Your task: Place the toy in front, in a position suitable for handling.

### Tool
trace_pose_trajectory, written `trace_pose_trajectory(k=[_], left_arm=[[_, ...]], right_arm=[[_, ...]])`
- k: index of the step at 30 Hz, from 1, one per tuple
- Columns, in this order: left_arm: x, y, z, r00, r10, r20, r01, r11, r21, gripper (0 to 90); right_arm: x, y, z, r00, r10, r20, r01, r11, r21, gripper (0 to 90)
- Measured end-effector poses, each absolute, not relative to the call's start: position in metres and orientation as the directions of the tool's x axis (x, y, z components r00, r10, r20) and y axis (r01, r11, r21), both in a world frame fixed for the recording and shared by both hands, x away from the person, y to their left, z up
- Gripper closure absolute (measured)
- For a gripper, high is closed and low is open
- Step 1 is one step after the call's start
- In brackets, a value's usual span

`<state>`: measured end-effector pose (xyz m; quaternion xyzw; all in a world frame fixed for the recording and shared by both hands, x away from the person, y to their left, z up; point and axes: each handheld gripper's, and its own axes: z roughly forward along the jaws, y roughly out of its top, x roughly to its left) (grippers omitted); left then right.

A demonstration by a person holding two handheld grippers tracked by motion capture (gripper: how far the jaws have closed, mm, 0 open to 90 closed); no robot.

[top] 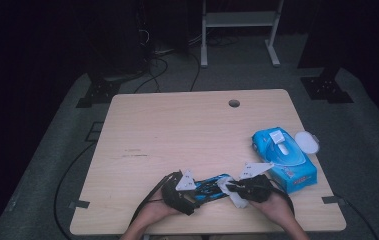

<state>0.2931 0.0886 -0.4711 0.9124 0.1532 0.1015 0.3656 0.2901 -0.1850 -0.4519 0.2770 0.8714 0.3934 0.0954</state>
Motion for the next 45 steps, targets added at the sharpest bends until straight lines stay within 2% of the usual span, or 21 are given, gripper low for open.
trace_pose_trajectory(k=[4,9,15,17,23,30,40,43,45], left_arm=[[0.294,0.088,-0.472,0.938,0.343,0.055,0.208,-0.68,0.703,23.3],[0.295,0.086,-0.474,0.937,0.346,0.052,0.209,-0.674,0.709,23.5],[0.294,0.086,-0.474,0.935,0.349,0.056,0.208,-0.673,0.71,23.7],[0.294,0.086,-0.474,0.935,0.352,0.051,0.213,-0.67,0.711,23.8],[0.294,0.084,-0.475,0.934,0.353,0.051,0.213,-0.666,0.715,23.8],[0.295,0.084,-0.475,0.934,0.354,0.044,0.221,-0.67,0.709,24.2],[0.295,0.084,-0.476,0.936,0.349,0.052,0.213,-0.678,0.703,24.7],[0.296,0.084,-0.476,0.936,0.35,0.046,0.219,-0.678,0.702,24.8],[0.296,0.084,-0.476,0.935,0.351,0.04,0.224,-0.676,0.702,24.6]], right_arm=[[0.287,-0.179,-0.451,-0.837,0.546,0.046,0.391,0.537,0.747,83.2],[0.281,-0.148,-0.45,-0.875,0.484,0.01,0.322,0.567,0.758,83.4],[0.278,-0.114,-0.454,-0.909,0.414,0.05,0.299,0.563,0.77,83.3],[0.278,-0.11,-0.452,-0.915,0.403,0.031,0.282,0.584,0.761,83.3],[0.286,-0.126,-0.45,-0.891,0.451,0.04,0.321,0.567,0.758,83.4],[0.282,-0.109,-0.452,-0.916,0.399,0.047,0.294,0.588,0.753,83.3],[0.297,-0.167,-0.449,-0.842,0.538,0.039,0.378,0.537,0.754,83.3],[0.297,-0.174,-0.453,-0.827,0.558,0.065,0.406,0.514,0.756,83.3],[0.294,-0.169,-0.451,-0.832,0.555,0.031,0.384,0.535,0.753,83.3]])
